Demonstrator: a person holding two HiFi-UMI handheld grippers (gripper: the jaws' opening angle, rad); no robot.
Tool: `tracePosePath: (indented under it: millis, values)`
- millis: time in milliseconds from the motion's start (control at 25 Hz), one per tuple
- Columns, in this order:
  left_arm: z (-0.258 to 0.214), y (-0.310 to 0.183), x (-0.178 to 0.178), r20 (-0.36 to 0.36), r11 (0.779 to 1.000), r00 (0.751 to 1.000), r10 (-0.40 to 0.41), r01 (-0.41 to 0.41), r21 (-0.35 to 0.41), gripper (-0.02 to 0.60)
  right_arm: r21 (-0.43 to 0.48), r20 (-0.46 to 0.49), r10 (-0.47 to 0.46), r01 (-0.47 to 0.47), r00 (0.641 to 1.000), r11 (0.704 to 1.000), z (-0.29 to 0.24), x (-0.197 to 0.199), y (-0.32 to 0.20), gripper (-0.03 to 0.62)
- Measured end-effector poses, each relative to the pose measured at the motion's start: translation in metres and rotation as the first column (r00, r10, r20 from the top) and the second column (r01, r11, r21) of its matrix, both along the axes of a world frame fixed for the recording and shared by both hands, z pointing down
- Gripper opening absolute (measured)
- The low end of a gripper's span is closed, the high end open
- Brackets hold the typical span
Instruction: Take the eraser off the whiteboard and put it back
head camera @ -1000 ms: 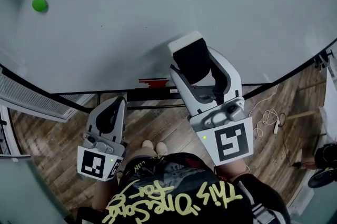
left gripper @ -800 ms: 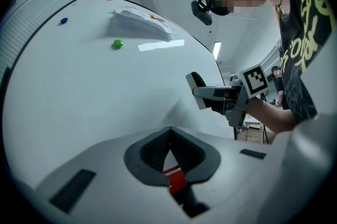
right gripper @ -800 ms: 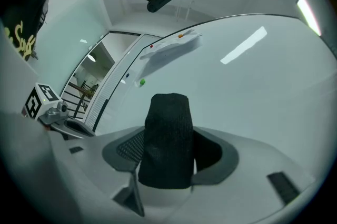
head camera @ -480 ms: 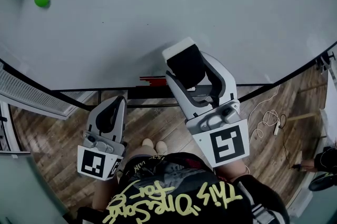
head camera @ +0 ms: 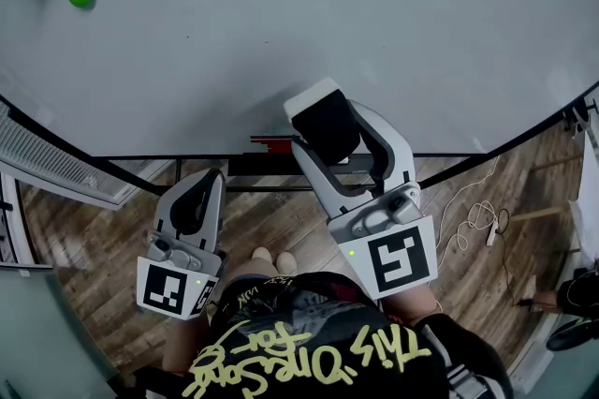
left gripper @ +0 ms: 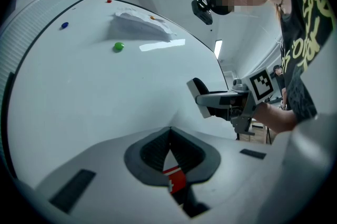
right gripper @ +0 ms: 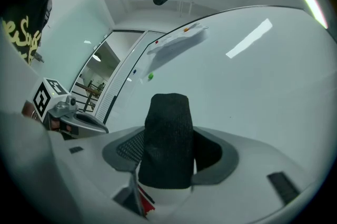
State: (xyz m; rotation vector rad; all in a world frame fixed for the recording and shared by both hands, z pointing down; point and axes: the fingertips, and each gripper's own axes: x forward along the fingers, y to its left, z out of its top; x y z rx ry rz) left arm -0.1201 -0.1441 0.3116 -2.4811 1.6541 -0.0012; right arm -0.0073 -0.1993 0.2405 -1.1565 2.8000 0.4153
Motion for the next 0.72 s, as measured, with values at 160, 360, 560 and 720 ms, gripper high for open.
tracePosePath:
  millis: [160,360,560,720]
  values:
    - [-0.001,0.0,0.002,0.003,1.0,1.0,-0.004,0.004,-0.001,0.008,-0.002,0.0,-0.01,0.01,1.0,1.0,0.001,0.0,0.0,0.259]
    - [0.001,0.0,0.0,0.003,1.0,1.0,-0.006,0.006,-0.005,0.008,-0.01,-0.006,-0.022,0.022,1.0,1.0,0.006,-0.006,0.002,0.259]
    - [0.003,0.001,0.001,0.003,1.0,1.0,-0.007,0.007,-0.004,0.008,-0.021,-0.01,-0.033,0.033,0.999,0.999,0.012,-0.007,0.004,0.259]
    - [0.004,0.002,-0.01,-0.003,1.0,1.0,-0.008,0.008,-0.002,0.008,-0.023,-0.017,-0.044,0.043,0.999,0.999,0.015,-0.02,0.007,0.259]
